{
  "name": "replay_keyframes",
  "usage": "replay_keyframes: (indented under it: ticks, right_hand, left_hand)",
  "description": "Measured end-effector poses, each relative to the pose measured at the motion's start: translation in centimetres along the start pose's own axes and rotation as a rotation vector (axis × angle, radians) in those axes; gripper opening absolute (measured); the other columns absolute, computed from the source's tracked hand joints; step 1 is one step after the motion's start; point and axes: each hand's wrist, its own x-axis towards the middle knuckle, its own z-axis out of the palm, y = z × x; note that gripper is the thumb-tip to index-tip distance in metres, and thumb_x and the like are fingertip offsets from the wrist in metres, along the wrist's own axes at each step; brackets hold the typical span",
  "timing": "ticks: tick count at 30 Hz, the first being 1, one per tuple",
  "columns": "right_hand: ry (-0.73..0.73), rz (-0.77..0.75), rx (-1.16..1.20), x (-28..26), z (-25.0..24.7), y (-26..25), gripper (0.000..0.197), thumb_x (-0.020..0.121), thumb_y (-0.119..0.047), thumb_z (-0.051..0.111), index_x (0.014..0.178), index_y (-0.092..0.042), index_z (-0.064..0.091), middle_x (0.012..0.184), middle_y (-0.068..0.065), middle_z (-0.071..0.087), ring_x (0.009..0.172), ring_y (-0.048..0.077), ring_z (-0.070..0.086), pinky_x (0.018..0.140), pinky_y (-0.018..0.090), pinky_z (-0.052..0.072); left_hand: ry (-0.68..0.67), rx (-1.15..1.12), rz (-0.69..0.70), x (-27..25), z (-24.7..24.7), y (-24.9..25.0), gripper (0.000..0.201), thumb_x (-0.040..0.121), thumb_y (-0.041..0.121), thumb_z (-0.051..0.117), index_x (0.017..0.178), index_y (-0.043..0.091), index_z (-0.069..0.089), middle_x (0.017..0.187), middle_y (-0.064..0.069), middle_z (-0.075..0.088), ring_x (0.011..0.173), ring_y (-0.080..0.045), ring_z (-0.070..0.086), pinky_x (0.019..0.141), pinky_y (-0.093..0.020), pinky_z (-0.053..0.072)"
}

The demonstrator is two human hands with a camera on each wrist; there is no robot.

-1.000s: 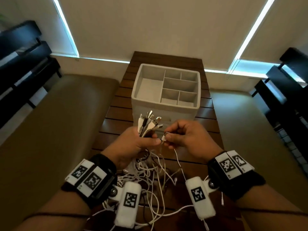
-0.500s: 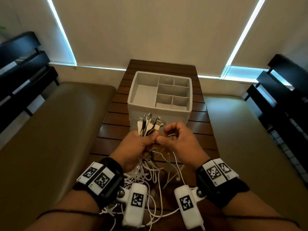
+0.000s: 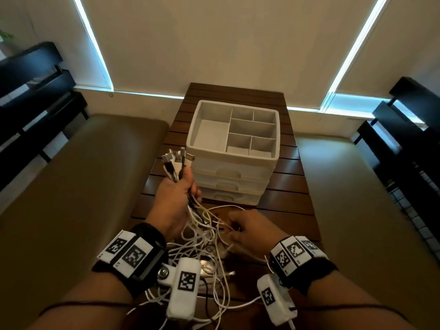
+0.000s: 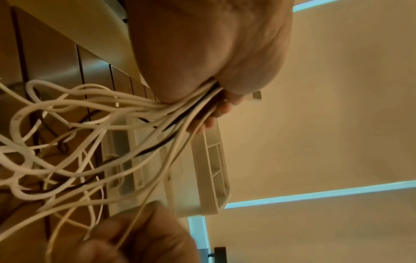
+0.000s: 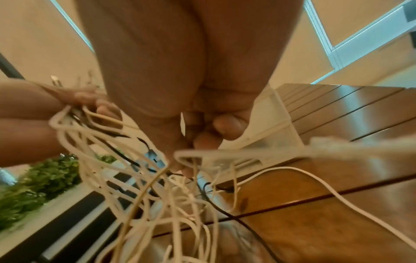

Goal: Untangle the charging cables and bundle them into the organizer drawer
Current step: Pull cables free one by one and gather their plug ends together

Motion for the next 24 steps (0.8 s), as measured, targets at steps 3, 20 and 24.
replay_keyframes:
  ticks: [3,20,24]
  right_hand:
    - [0.017,0.074,0.020,0.1,0.3,1.6,0.017,0.083,-0.017,0.070,0.077,-0.030,0.062,0.073,-0.016,0.058,0.068,-0.004,0.052,0.060,0.012,0.036]
    - [0.205,-0.041,0.025,2.7,-2.5,-1.9,0.006,0.085,-0.018,0.069,0.089,-0.023,0.071,0.085,-0.006,0.072,0.072,0.001,0.061,0.062,0.010,0.043]
    - [0.225,-0.193,0.057,2.5,-3.4,-3.2,0.024,0.082,-0.011,0.065,0.100,-0.025,0.073,0.095,-0.005,0.074,0.085,0.008,0.066,0.078,0.023,0.051]
  left_hand:
    - [-0.021,-0.022,-0.025,-0.4,-0.4,1.5,0.041,0.102,0.033,0.045,0.065,0.016,0.046,0.049,0.003,0.037,0.042,-0.011,0.042,0.053,-0.030,0.045]
    - [0.010,0.843,0.243,-3.8,1.2,4.2,0.005,0.082,0.023,0.077,0.079,0.024,0.072,0.049,0.019,0.063,0.044,0.011,0.054,0.041,-0.005,0.035]
    - [-0.046,0.881,0.163,-2.7,1.5,1.4,0.012,0.081,0.023,0.078,0.088,0.014,0.076,0.074,0.001,0.074,0.064,0.001,0.066,0.058,-0.020,0.050]
